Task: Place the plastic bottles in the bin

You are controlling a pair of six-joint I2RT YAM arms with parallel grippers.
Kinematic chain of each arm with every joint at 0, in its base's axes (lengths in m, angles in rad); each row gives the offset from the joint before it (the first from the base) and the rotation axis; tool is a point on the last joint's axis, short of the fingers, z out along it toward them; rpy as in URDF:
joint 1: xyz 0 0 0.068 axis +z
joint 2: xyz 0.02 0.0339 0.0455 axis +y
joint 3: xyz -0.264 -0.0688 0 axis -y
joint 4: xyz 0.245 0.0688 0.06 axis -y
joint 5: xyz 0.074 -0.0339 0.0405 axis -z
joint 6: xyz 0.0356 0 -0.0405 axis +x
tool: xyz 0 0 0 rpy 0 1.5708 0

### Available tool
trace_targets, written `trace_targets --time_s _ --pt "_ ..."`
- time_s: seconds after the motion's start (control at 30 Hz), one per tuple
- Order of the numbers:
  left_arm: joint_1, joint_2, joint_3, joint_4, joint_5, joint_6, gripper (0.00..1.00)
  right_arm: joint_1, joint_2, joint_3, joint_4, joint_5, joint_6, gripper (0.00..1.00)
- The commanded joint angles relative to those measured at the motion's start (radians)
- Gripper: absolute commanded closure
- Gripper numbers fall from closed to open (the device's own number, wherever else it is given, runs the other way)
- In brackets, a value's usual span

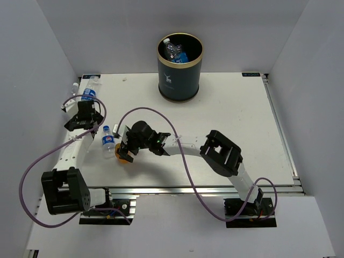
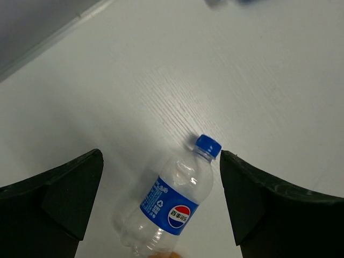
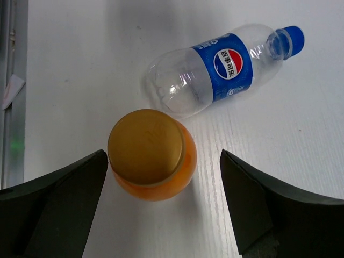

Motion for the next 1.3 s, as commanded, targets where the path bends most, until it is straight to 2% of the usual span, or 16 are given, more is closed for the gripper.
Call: trace_targets --time_s 0.0,0.17,0.4,0.47,0.5,0.53,0.6,0.63,0.7,0.83,0.97,1.03,1.13,1.17,1.27 --pt "0.006 0.014 -0.031 0.065 0.103 0.007 0.02 0.011 0.046 0.071 0.020 -0.003 0.024 0.11" --pt "0.007 0.063 -0.091 0.127 0.186 0.003 0.02 0.013 0.069 0.082 0.098 0.002 0.074 0.11" --pt "0.007 0.140 -0.123 0.142 0.202 0.009 0.02 0.016 0.100 0.108 0.180 0.017 0.108 0.11" --pt "0.009 0.147 -0.137 0.180 0.239 0.012 0.02 0.016 0.109 0.114 0.190 0.025 0.114 0.16" --pt "0.007 0.152 -0.145 0.187 0.245 0.015 0.02 0.016 0.109 0.114 0.194 0.032 0.119 0.21" --pt "0.007 0.161 -0.143 0.188 0.252 0.015 0.02 0.016 0.108 0.113 0.201 0.035 0.119 0.37" --pt "0.009 0.170 -0.145 0.190 0.253 0.018 0.02 0.016 0.096 0.108 0.201 0.041 0.119 0.52" --pt "0.009 0.173 -0.146 0.190 0.255 0.021 0.02 0.016 0.065 0.093 0.200 0.038 0.122 0.65" --pt "0.009 0.184 -0.149 0.191 0.252 0.023 0.02 0.016 0.016 0.056 0.224 0.037 0.123 0.73" --pt "0.009 0.222 -0.162 0.197 0.253 0.034 0.02 -0.016 -0.191 -0.016 0.214 0.077 0.088 0.87" --pt "0.007 0.259 -0.169 0.220 0.267 0.032 0.03 -0.119 -0.352 0.037 0.140 0.129 0.038 0.91" --pt "0.007 0.271 -0.168 0.239 0.296 0.035 0.08 -0.206 -0.419 0.060 0.138 0.149 0.021 0.91" --pt "0.007 0.291 -0.153 0.245 0.301 0.035 0.16 -0.326 -0.429 0.155 0.143 0.282 0.002 0.90" --pt "0.009 0.296 -0.146 0.250 0.305 0.035 0.24 -0.355 -0.417 0.183 0.151 0.335 0.010 0.90" --pt "0.007 0.321 -0.117 0.247 0.315 0.041 0.38 -0.461 -0.328 0.305 0.174 0.382 0.042 0.89"
